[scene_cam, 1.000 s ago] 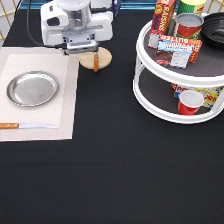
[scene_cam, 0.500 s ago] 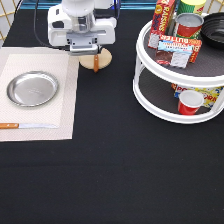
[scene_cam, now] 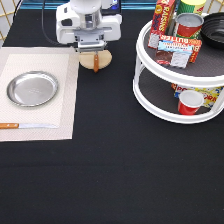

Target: Arrange plate and fork

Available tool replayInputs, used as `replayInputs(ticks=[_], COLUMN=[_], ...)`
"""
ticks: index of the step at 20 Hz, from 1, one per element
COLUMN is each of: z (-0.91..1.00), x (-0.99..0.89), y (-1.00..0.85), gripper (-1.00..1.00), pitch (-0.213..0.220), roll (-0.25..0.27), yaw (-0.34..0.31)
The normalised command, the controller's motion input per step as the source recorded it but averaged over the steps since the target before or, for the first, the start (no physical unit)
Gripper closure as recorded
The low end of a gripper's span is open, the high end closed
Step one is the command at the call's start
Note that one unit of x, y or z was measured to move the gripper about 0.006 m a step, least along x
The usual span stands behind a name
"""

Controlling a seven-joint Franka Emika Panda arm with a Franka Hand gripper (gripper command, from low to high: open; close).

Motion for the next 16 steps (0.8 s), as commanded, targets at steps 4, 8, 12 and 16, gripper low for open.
replayInputs(ticks=[4,8,12,16], z=[-0.42,-0.22,-0.03,-0.26], x=[-0.44,-0.41,-0.05,0.0], y=[0.0,0.0,0.12,0.16], gripper=[-1.0,-1.0,-1.0,-1.0], pitch=[-0.239,-0.116,-0.001,0.047], roll=[0.0,0.0,0.0,0.0], yaw=[-0.126,-0.147,-0.113,-0.049])
